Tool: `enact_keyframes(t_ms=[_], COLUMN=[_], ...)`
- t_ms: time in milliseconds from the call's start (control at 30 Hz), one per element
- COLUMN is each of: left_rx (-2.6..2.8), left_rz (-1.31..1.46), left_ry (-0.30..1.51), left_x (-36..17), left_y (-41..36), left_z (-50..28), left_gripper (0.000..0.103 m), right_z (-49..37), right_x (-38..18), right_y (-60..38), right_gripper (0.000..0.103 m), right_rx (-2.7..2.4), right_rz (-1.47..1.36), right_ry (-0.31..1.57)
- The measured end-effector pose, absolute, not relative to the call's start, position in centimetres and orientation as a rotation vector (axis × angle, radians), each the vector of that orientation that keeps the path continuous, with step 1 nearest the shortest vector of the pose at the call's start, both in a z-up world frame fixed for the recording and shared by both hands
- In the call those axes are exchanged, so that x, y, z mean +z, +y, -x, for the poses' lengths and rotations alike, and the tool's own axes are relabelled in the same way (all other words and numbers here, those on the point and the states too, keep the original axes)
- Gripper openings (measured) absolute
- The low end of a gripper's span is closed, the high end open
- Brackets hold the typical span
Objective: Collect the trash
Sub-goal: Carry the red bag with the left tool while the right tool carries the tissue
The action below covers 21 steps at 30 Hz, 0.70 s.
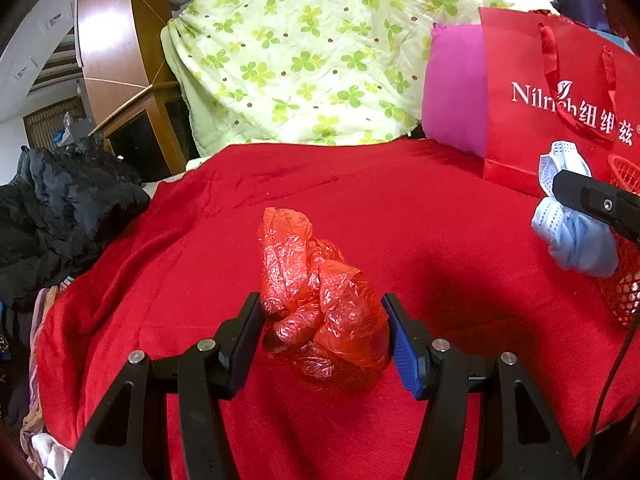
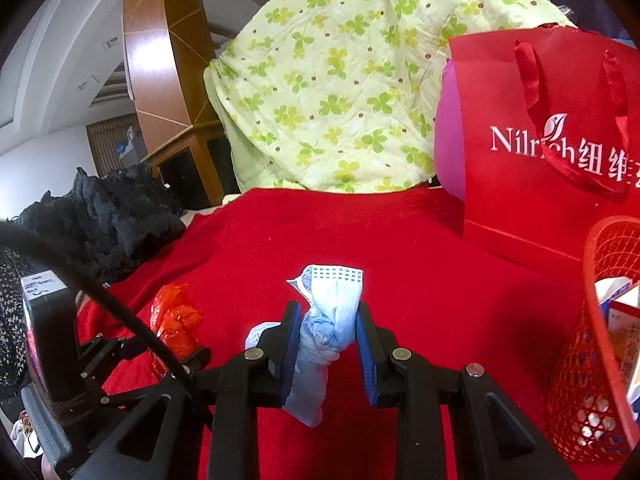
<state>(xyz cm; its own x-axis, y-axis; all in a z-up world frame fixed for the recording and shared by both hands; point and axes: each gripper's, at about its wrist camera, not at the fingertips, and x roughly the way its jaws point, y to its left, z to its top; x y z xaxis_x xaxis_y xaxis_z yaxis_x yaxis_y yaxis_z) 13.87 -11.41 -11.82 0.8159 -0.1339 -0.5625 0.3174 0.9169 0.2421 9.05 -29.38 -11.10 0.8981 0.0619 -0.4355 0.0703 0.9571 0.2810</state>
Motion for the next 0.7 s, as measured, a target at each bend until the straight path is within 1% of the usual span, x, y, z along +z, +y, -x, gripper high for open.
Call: enact_keyframes(t_ms=[367,700], left_rx=[-0.27,-0.314], left_rz=[-0.393,-0.456], left_ry=[0.474,0.415], left_x=[-7.8,-5.7], left_y=[-14.8,-18.5], left_z=[-10.2,-7.9], left_gripper=[0.062,0.062], right_z=[-5.5,-2.3], right_x=[-8.4,-6.6], right_y=[-31.7,-35.6], right_gripper=[0.029,0.03], right_rx=[-0.017,-0.057], right_rz=[-0.316,-0.395], right_ry=[0.343,0.248])
